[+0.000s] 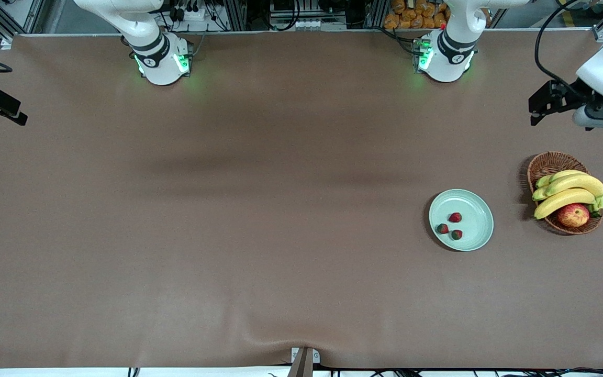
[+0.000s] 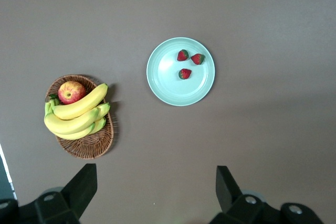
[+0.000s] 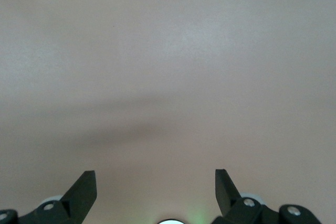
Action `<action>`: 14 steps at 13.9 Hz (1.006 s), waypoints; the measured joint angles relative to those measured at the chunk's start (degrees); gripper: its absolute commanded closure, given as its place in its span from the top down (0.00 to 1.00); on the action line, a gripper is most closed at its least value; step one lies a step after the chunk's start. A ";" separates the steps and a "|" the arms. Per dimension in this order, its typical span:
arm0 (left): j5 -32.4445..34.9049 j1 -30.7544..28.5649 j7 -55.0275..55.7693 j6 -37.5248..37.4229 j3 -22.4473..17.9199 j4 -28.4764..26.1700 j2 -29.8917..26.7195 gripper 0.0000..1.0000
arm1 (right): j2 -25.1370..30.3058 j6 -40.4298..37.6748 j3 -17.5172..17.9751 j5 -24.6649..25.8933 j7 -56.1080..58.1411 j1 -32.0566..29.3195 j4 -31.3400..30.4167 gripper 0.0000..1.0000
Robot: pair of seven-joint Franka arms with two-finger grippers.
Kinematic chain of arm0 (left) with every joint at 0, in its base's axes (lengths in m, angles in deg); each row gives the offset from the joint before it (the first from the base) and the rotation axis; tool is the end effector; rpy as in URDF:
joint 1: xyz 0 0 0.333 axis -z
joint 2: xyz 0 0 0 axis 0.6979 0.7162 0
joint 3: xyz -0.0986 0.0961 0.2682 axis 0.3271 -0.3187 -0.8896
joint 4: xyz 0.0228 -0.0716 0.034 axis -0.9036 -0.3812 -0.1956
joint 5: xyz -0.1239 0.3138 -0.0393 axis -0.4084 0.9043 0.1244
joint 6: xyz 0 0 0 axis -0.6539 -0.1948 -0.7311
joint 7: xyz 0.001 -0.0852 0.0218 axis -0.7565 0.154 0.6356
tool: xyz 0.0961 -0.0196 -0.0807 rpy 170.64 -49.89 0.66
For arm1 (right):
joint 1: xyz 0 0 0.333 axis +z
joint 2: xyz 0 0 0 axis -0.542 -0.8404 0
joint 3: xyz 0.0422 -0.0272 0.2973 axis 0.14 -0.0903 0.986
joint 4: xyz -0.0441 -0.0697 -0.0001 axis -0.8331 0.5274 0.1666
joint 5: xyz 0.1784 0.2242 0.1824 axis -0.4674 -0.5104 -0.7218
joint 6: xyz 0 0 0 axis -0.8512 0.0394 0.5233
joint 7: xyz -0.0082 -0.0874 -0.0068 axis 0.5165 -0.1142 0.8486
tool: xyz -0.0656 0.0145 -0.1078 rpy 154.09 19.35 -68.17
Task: Collect all strawberries into plate
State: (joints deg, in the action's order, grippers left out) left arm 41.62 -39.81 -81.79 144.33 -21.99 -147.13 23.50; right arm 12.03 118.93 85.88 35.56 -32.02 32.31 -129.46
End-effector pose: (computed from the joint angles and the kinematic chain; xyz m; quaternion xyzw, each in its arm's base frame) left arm 0.4715 -0.0530 0.6209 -0.9948 0.0884 -0.0067 0.0498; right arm 0.4700 -0.0357 0.6237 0.9985 -0.0504 -0.0205 0.0013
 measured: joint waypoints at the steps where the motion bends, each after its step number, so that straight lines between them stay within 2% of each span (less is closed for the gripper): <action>1: 0.00 0.00 0.08 -0.20 0.00 -0.02 -0.45 1.00 | 0.00 0.00 0.00 0.00 0.00 0.00 0.00 1.00; 14: -0.33 -0.01 2.35 0.30 -1.43 -0.01 1.73 1.00 | -0.02 0.00 0.00 0.00 0.00 0.00 0.00 1.00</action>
State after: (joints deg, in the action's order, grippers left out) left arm 41.29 -39.82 -79.44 144.63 -23.42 -147.14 25.23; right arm 12.01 118.93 85.88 35.56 -32.02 32.31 -129.46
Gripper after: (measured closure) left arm 0.000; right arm 0.000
